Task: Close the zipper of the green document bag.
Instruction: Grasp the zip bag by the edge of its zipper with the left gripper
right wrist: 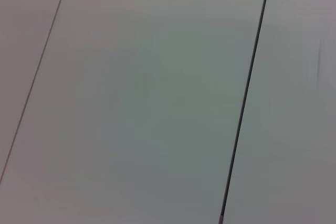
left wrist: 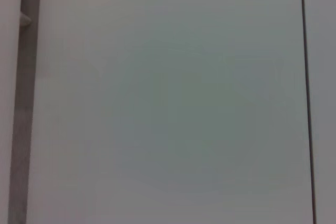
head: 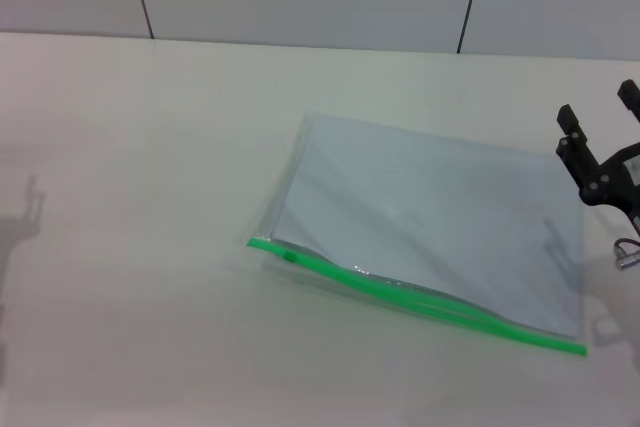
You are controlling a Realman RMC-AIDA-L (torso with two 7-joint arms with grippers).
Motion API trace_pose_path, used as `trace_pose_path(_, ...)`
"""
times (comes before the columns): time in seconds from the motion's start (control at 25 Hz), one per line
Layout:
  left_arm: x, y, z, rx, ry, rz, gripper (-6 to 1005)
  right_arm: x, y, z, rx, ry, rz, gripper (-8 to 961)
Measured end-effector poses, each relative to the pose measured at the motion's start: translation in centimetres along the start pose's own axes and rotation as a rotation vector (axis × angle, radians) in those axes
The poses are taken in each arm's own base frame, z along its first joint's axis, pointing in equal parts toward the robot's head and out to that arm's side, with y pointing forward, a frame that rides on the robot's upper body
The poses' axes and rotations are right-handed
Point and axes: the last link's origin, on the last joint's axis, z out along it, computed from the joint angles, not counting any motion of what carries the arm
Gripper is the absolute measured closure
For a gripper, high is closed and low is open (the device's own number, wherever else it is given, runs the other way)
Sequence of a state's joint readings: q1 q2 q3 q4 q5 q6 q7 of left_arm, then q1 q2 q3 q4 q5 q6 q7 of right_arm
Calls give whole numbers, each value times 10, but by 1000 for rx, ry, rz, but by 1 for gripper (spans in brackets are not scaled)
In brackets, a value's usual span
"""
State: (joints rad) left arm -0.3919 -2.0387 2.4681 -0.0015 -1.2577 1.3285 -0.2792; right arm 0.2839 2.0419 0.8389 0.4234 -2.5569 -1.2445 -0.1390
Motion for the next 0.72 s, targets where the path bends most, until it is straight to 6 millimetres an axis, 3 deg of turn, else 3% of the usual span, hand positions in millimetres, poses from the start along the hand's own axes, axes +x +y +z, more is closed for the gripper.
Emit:
trace_pose_path(0.48,0,2,0,-13,-3,4,348,0,2,1,-11,-2,-6,299)
trace_pose_path(0.72,-9,31,-2,-235,-54,126,349,0,3,2,-15,4,-6,300)
